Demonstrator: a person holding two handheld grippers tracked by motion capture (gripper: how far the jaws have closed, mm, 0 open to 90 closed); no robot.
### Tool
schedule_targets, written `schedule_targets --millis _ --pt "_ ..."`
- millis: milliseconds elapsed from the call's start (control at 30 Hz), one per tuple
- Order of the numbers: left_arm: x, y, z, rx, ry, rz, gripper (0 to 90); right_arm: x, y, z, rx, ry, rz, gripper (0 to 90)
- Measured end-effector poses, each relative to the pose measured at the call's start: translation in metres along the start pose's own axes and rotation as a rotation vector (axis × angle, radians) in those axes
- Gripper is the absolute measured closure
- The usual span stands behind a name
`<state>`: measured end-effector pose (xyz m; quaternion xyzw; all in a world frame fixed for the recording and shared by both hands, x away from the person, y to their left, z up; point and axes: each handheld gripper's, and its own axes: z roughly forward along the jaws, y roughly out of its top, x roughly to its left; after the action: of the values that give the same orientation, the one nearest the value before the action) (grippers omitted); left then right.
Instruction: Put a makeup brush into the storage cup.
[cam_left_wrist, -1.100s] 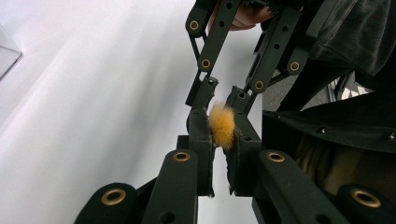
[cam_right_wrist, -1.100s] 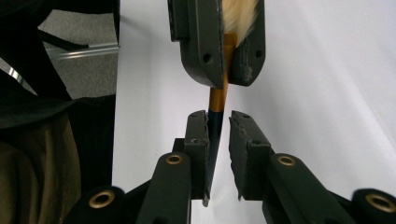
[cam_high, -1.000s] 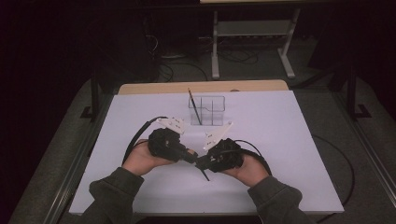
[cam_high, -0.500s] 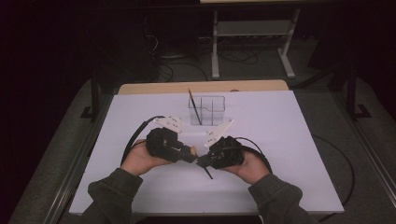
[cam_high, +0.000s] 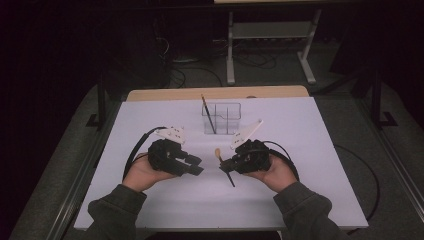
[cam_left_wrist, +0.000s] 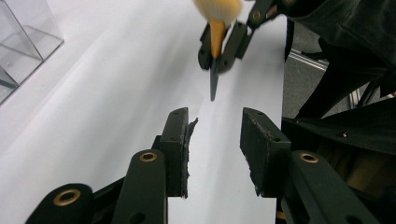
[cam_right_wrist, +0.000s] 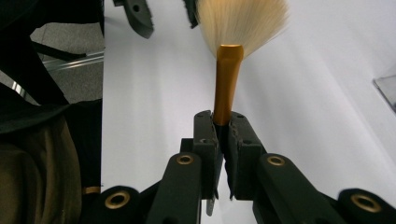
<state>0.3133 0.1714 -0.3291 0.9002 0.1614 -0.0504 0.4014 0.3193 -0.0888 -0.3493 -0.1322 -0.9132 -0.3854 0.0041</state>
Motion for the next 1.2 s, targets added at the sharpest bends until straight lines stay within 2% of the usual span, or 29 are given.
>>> schedule_targets --millis 300,333,400,633,667,800,833,867,933,1033,1067,1200 --pt "0.0 -0.009 -0.003 -0.017 0.025 -0.018 60.7 -0.01 -0.004 -0.008 -0.014 -0.009 0.023 82.8" --pt "0.001 -0.009 -0.004 -0.013 0.03 -0.007 60.6 -0.011 -0.004 -0.008 -0.014 -0.009 0.027 82.8" --pt "0.001 -0.011 -0.005 -0.015 0.036 -0.008 60.4 -0.012 -0.005 -0.01 -0.017 -0.009 0.032 82.8" --pt "0.003 -0.018 -0.009 -0.03 0.046 -0.021 59.3 -0.019 -0.007 -0.015 -0.027 -0.006 0.068 82.8" --pt "0.003 -0.019 -0.009 -0.029 0.048 -0.018 59.3 -0.021 -0.008 -0.015 -0.027 -0.012 0.056 82.8" --pt "0.004 -0.023 -0.009 -0.029 0.062 -0.032 58.0 -0.024 -0.008 -0.018 -0.026 -0.016 0.069 82.8" --pt "0.004 -0.024 -0.009 -0.027 0.066 -0.024 57.6 -0.024 -0.007 -0.019 -0.027 -0.016 0.078 82.8" --pt "0.004 -0.025 -0.009 -0.032 0.065 -0.035 57.4 -0.026 -0.007 -0.02 -0.026 -0.02 0.067 82.8" --pt "0.004 -0.027 -0.01 -0.032 0.069 -0.038 57.0 -0.027 -0.006 -0.021 -0.03 -0.014 0.084 82.8" --pt "0.005 -0.03 -0.011 -0.032 0.076 -0.034 56.4 -0.031 -0.005 -0.024 -0.032 -0.026 0.071 82.8" --pt "0.004 -0.031 -0.011 -0.041 0.077 -0.046 55.8 -0.031 -0.005 -0.025 -0.035 -0.022 0.079 82.8" --pt "0.005 -0.036 -0.012 -0.046 0.086 -0.053 53.9 -0.034 -0.004 -0.028 -0.03 -0.029 0.083 82.8"
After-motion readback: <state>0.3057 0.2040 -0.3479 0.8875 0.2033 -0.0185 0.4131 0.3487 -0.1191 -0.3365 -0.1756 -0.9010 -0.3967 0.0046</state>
